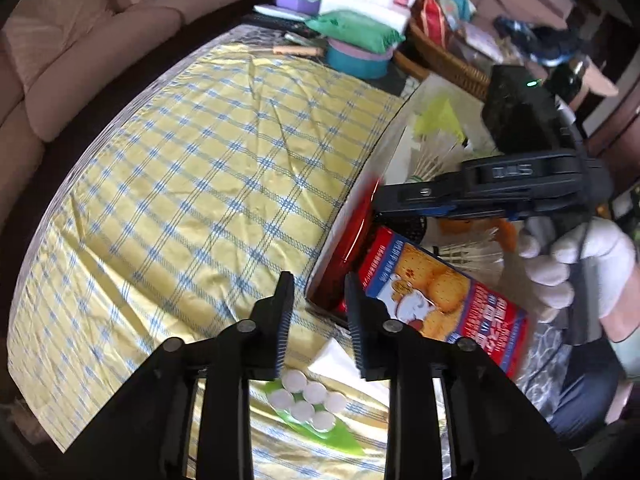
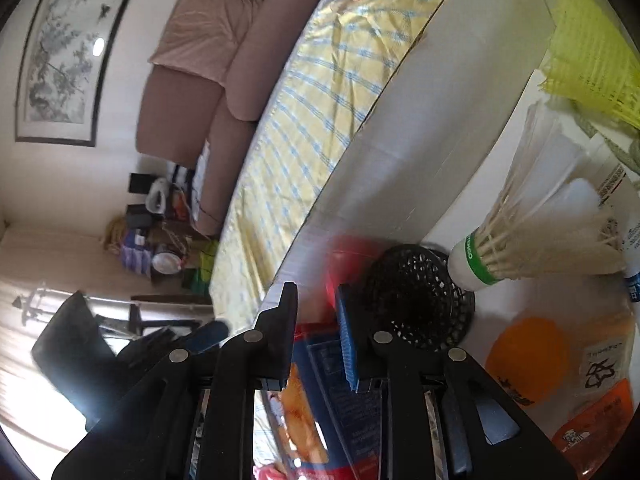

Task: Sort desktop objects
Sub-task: 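Carry the red tube with the left gripper and lower it into the box, then open the left gripper and withdraw it from the box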

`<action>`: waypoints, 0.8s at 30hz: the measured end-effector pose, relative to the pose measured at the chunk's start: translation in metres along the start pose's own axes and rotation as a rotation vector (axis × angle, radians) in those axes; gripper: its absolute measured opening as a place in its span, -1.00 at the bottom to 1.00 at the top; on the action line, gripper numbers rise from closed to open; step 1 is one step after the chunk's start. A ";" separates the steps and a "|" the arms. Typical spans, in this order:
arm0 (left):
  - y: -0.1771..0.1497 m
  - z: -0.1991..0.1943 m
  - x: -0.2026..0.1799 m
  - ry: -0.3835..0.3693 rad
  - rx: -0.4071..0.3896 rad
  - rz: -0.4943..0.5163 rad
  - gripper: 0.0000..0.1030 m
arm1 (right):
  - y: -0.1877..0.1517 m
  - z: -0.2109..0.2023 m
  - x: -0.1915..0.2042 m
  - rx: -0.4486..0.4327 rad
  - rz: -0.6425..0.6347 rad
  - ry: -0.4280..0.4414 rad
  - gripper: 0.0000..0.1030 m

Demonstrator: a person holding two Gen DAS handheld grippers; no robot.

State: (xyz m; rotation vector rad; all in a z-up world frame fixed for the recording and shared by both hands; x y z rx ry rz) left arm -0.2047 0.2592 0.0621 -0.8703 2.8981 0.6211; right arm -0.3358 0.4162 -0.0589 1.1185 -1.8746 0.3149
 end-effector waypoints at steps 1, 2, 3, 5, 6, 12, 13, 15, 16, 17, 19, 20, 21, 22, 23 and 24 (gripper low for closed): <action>-0.003 -0.004 0.000 -0.009 -0.012 -0.011 -0.45 | 0.002 0.001 0.002 0.006 -0.006 -0.017 -0.60; -0.006 -0.009 0.000 -0.016 -0.022 -0.025 -0.44 | 0.003 -0.002 0.004 0.006 -0.009 -0.029 -0.59; -0.010 -0.012 0.000 -0.023 -0.032 -0.037 -0.43 | 0.003 -0.006 0.006 0.003 -0.008 -0.034 -0.52; -0.017 -0.021 -0.001 -0.026 -0.056 -0.058 -0.27 | 0.004 -0.022 0.013 -0.025 -0.032 -0.033 -0.32; -0.020 -0.025 -0.002 -0.024 -0.067 -0.066 -0.24 | 0.003 -0.034 0.018 -0.046 -0.059 -0.046 -0.27; -0.059 -0.053 0.000 -0.023 -0.164 -0.179 0.87 | -0.016 -0.067 0.044 -0.059 -0.207 -0.087 0.30; -0.070 -0.060 0.001 -0.029 -0.186 -0.210 0.99 | -0.024 -0.071 0.053 -0.061 -0.252 -0.089 0.46; -0.087 -0.070 0.002 -0.022 -0.216 -0.252 1.00 | -0.038 -0.075 0.069 -0.068 -0.313 -0.093 0.77; -0.098 -0.075 0.002 -0.010 -0.231 -0.275 1.00 | -0.049 -0.078 0.076 -0.076 -0.348 -0.094 0.95; -0.106 -0.079 0.000 -0.007 -0.244 -0.292 1.00 | -0.055 -0.080 0.081 -0.083 -0.373 -0.099 1.00; -0.125 -0.085 -0.001 0.016 -0.262 -0.339 1.00 | -0.073 -0.082 0.092 -0.103 -0.436 -0.128 1.00; -0.131 -0.086 0.000 0.024 -0.267 -0.356 1.00 | -0.081 -0.084 0.095 -0.111 -0.460 -0.144 1.00; -0.138 -0.086 0.000 0.035 -0.272 -0.378 1.00 | -0.088 -0.084 0.098 -0.120 -0.486 -0.160 1.00; -0.146 -0.084 0.002 0.045 -0.275 -0.414 1.00 | -0.098 -0.083 0.103 -0.126 -0.515 -0.176 1.00; -0.152 -0.082 0.003 0.049 -0.277 -0.439 1.00 | -0.105 -0.081 0.105 -0.125 -0.533 -0.181 1.00; -0.158 -0.078 0.006 0.060 -0.276 -0.470 1.00 | -0.112 -0.080 0.109 -0.122 -0.550 -0.184 1.00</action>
Point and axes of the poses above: each gripper's, at about its wrist camera, not at the fingertips, and z roughly the way its jaws point, x to its left, y to its top, the point moved 5 cm from there along z, roughly the way its jaws point, and after that the axes turned 7 degrees about -z, right-handed, at the moved point
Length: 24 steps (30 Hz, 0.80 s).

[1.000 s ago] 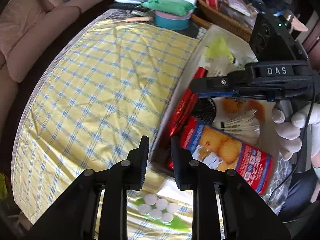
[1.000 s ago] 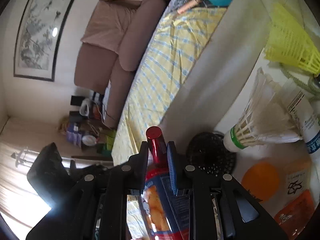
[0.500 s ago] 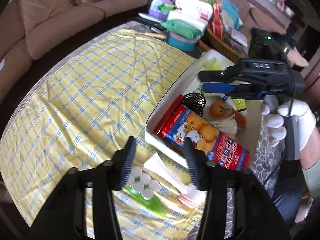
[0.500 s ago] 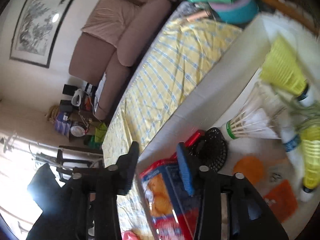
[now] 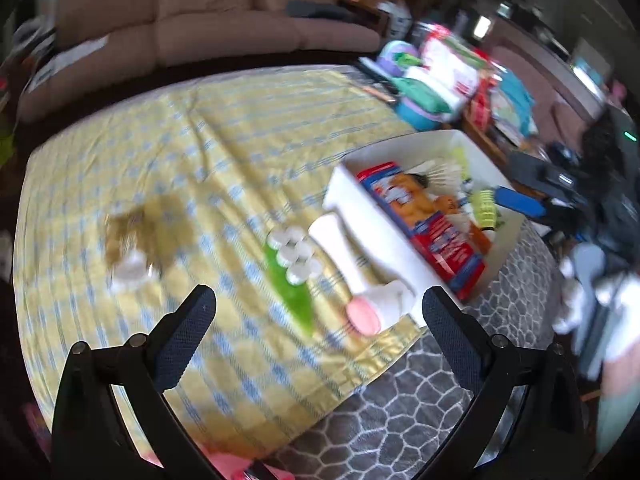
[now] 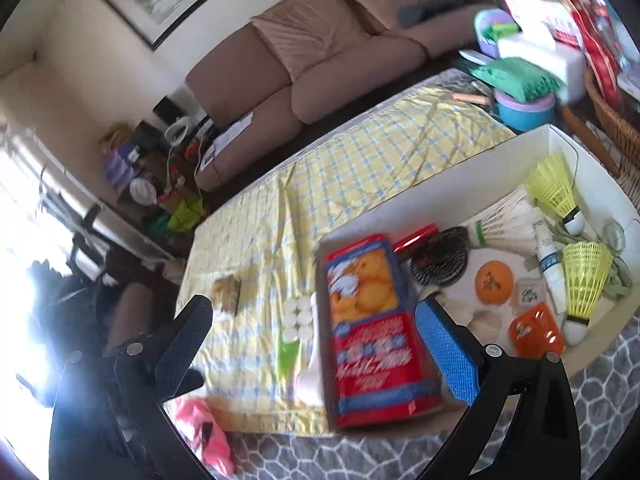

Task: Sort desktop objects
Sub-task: 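Open the left gripper and withdraw it from the box, then grasp the green leaf-shaped item with the left gripper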

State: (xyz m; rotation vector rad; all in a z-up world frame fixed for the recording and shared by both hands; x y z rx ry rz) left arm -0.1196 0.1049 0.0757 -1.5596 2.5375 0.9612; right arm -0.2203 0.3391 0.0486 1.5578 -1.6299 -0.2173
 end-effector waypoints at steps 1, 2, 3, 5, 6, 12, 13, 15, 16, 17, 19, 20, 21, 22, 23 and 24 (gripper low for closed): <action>-0.005 0.002 0.006 0.014 -0.006 -0.028 1.00 | -0.006 0.001 0.008 0.005 -0.018 0.001 1.00; -0.011 0.005 0.011 0.020 -0.011 -0.052 1.00 | -0.012 0.001 0.018 0.010 -0.040 0.009 1.00; -0.017 0.009 0.016 0.019 -0.004 -0.077 1.00 | -0.014 0.002 0.022 0.010 -0.053 0.013 0.99; -0.028 0.018 0.022 0.028 0.011 -0.101 1.00 | -0.023 0.001 0.036 0.008 -0.096 0.014 0.99; -0.032 0.022 0.022 0.030 0.018 -0.104 1.00 | -0.026 -0.001 0.041 0.003 -0.116 0.009 0.99; -0.049 0.051 0.020 0.100 0.047 -0.067 0.76 | -0.038 -0.012 0.060 -0.070 -0.166 0.019 0.94; -0.049 0.055 0.021 0.120 0.040 -0.062 0.74 | -0.039 -0.012 0.060 -0.086 -0.169 0.015 0.94; -0.048 0.064 0.021 0.152 0.036 -0.051 0.71 | -0.041 -0.011 0.058 -0.106 -0.169 0.010 0.94; -0.048 0.070 0.021 0.161 0.047 -0.051 0.67 | -0.042 -0.008 0.055 -0.105 -0.160 0.019 0.94; -0.047 0.075 0.019 0.161 0.057 -0.049 0.66 | -0.043 -0.004 0.054 -0.093 -0.150 0.028 0.94; -0.046 0.083 0.015 0.150 0.064 -0.039 0.66 | -0.045 0.001 0.049 -0.076 -0.140 0.031 0.94; -0.046 0.086 0.012 0.153 0.065 -0.022 0.65 | -0.045 0.003 0.047 -0.076 -0.138 0.030 0.94; -0.046 0.090 0.010 0.167 0.067 -0.001 0.60 | -0.046 0.004 0.044 -0.076 -0.133 0.027 0.93; -0.046 0.095 0.008 0.195 0.071 0.025 0.46 | -0.046 0.006 0.041 -0.070 -0.122 0.033 0.90; -0.045 0.098 0.008 0.214 0.072 0.039 0.46 | -0.046 0.007 0.039 -0.066 -0.111 0.041 0.88; -0.044 0.099 0.007 0.228 0.066 0.054 0.46 | -0.045 0.008 0.036 -0.060 -0.095 0.053 0.86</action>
Point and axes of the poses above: each gripper's, at about its wrist camera, not at the fingertips, and z roughly the way its jaws point, x to its left, y to its top, the point moved 5 cm from there along z, roughly the way its jaws point, and after that the axes turned 7 degrees about -z, right-handed, at the moved point
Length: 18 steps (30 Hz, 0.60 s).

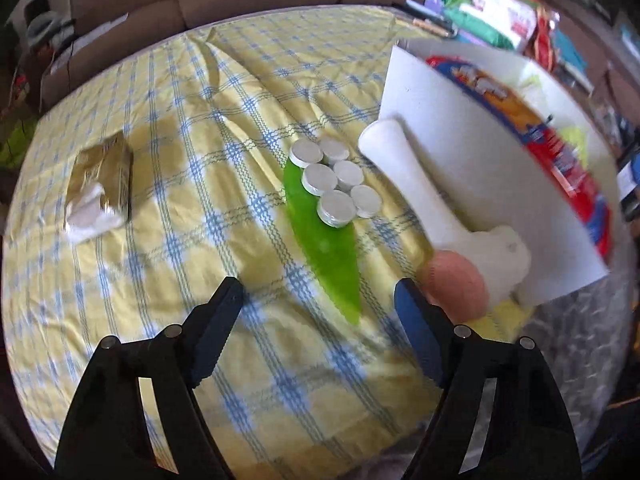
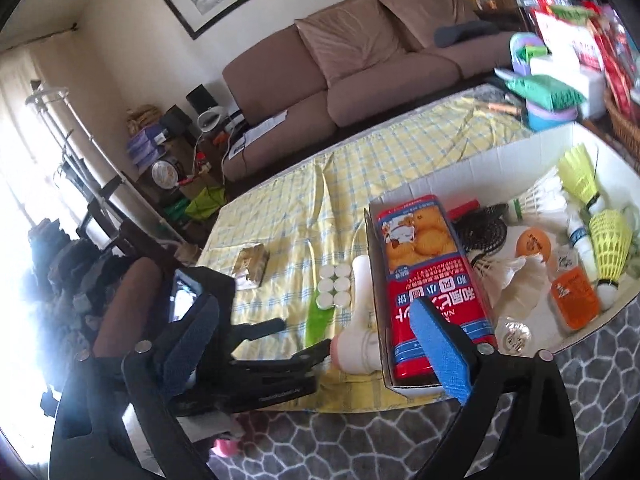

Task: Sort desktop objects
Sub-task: 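Grasp the green leaf-shaped item with the left gripper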

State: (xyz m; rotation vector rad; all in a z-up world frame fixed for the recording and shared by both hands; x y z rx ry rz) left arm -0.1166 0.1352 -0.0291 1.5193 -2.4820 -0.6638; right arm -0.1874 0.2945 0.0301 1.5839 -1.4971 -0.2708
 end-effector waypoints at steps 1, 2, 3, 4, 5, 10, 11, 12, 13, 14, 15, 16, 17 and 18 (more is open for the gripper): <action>0.001 0.001 -0.001 0.009 -0.002 0.009 0.46 | -0.001 0.000 -0.001 0.003 0.009 0.010 0.83; 0.002 0.002 -0.001 0.019 -0.004 0.013 0.44 | -0.001 0.000 -0.002 0.006 0.013 0.017 0.81; 0.002 0.002 -0.002 0.028 -0.007 0.016 0.38 | -0.001 0.000 0.000 0.009 0.012 0.021 0.78; 0.003 0.001 -0.001 0.039 -0.013 0.018 0.18 | -0.002 0.000 0.001 0.010 0.006 0.022 0.76; 0.004 -0.001 0.002 0.046 -0.023 0.020 -0.18 | -0.002 -0.001 0.003 0.009 0.002 0.023 0.76; -0.002 -0.010 0.020 -0.003 -0.007 -0.004 -0.57 | -0.003 -0.001 0.009 0.013 -0.003 0.045 0.74; -0.003 -0.012 0.024 0.004 -0.009 -0.002 -0.57 | -0.004 0.000 0.010 0.016 -0.004 0.050 0.73; -0.007 -0.014 0.029 0.005 -0.007 -0.001 -0.57 | -0.004 0.001 0.013 0.020 -0.006 0.059 0.73; -0.011 -0.016 0.035 0.010 -0.008 -0.002 -0.57 | -0.004 0.002 0.016 0.025 -0.008 0.067 0.73; -0.014 -0.018 0.042 0.015 -0.008 -0.004 -0.57 | -0.003 0.004 0.018 0.034 -0.010 0.075 0.72; -0.018 -0.021 0.048 0.017 -0.004 -0.011 -0.57 | -0.002 0.009 0.024 0.058 -0.018 0.089 0.66; -0.023 -0.025 0.058 0.008 0.000 -0.032 -0.57 | 0.000 0.012 0.028 0.075 -0.027 0.098 0.57; -0.027 -0.029 0.065 0.005 0.002 -0.042 -0.57 | 0.001 0.016 0.035 0.088 -0.043 0.104 0.53; -0.032 -0.032 0.071 0.006 0.004 -0.050 -0.57 | 0.004 0.024 0.044 0.116 -0.075 0.102 0.48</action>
Point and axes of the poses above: each gripper's, at about its wrist camera, not at the fingertips, and z roughly the way its jaws point, x to its left, y to its top, the point moved 5 cm from there along z, roughly the way its jaws point, and after that the axes turned 7 degrees about -z, right-handed, at the moved point
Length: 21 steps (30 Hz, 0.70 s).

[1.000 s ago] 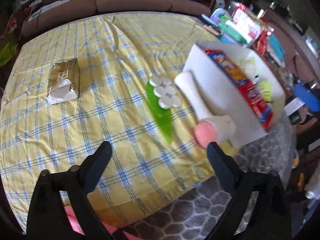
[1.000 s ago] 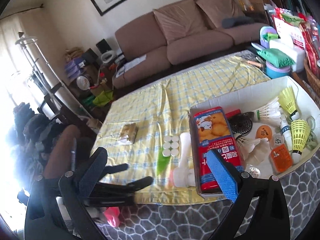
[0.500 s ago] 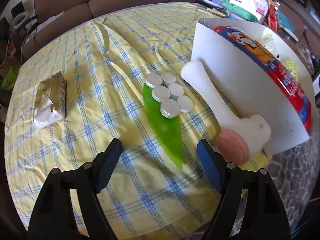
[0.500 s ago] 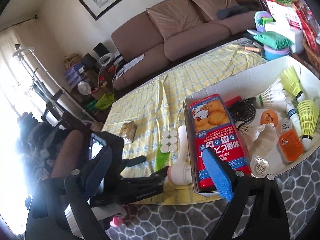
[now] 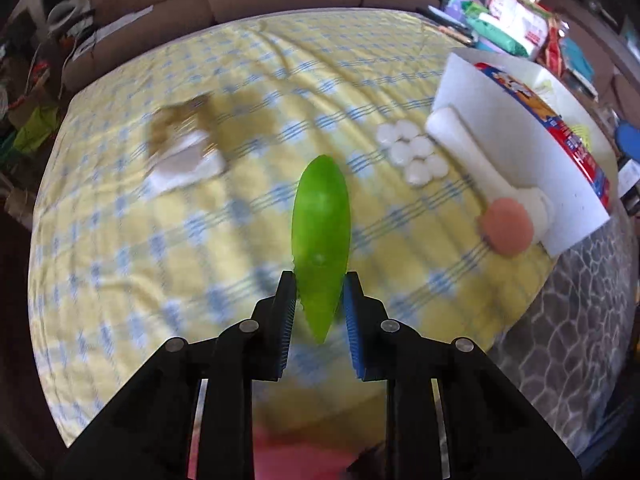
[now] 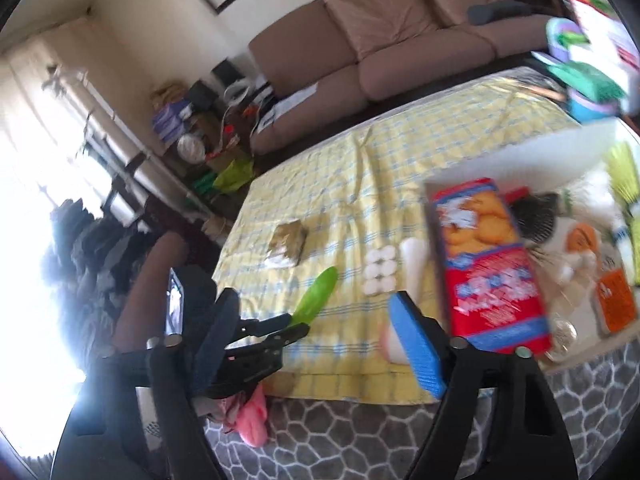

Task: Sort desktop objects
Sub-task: 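Grasp the green leaf-shaped item with the left gripper, then carry the green item with the left gripper into the box and release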

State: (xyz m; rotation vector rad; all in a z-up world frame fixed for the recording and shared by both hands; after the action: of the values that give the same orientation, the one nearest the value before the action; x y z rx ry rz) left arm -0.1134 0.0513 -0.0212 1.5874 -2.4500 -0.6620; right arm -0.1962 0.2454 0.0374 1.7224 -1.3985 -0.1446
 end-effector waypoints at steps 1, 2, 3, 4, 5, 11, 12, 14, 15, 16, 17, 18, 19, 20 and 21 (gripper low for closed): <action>-0.003 -0.003 0.006 0.001 -0.004 -0.010 -0.57 | 0.004 0.009 0.007 0.030 -0.027 -0.009 0.44; -0.006 -0.006 0.012 -0.010 -0.001 -0.025 -0.57 | 0.008 0.021 0.013 0.073 -0.056 -0.017 0.41; -0.009 -0.008 0.016 -0.022 0.001 -0.041 -0.57 | 0.011 0.034 0.017 0.115 -0.075 -0.028 0.33; -0.013 -0.010 0.022 -0.039 0.000 -0.063 -0.57 | 0.015 0.055 0.018 0.181 -0.095 -0.064 0.25; -0.014 -0.011 0.024 -0.049 0.000 -0.072 -0.57 | 0.018 0.070 0.018 0.234 -0.105 -0.085 0.19; -0.017 -0.016 0.037 -0.114 -0.006 -0.126 -0.57 | 0.027 0.155 -0.003 0.544 -0.166 -0.289 -0.11; -0.018 -0.016 0.039 -0.120 -0.006 -0.130 -0.57 | 0.027 0.164 -0.008 0.580 -0.178 -0.334 -0.11; -0.019 -0.015 0.041 -0.134 -0.008 -0.142 -0.57 | 0.023 0.173 -0.018 0.621 -0.179 -0.383 -0.11; -0.019 -0.015 0.042 -0.141 -0.008 -0.147 -0.56 | 0.021 0.176 -0.021 0.634 -0.169 -0.390 -0.12; -0.018 -0.015 0.041 -0.144 -0.008 -0.147 -0.55 | 0.018 0.180 -0.025 0.643 -0.165 -0.402 -0.10; -0.017 -0.015 0.041 -0.145 -0.006 -0.145 -0.55 | 0.015 0.182 -0.028 0.655 -0.168 -0.421 -0.09; -0.017 -0.015 0.042 -0.147 -0.005 -0.146 -0.55 | 0.011 0.186 -0.032 0.668 -0.172 -0.441 -0.08; -0.017 -0.014 0.043 -0.150 -0.005 -0.154 -0.55 | 0.008 0.188 -0.035 0.681 -0.170 -0.451 -0.02; -0.017 -0.014 0.044 -0.154 -0.005 -0.160 -0.55 | 0.005 0.190 -0.037 0.689 -0.170 -0.460 0.04; -0.017 -0.013 0.044 -0.157 -0.006 -0.168 -0.55 | 0.004 0.192 -0.040 0.692 -0.171 -0.471 0.18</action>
State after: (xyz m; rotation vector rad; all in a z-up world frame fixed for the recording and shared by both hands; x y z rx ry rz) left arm -0.1138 0.0022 -0.0216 1.8183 -2.4360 -0.8495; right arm -0.3243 0.1733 -0.0919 2.4993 -1.7700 -0.1817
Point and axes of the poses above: each gripper's, at about its wrist camera, not at the fingertips, and z roughly the way its jaws point, x to its left, y to its top, the point moved 5 cm from there along z, roughly the way its jaws point, and after that the axes turned 7 degrees about -z, right-handed, at the moved point
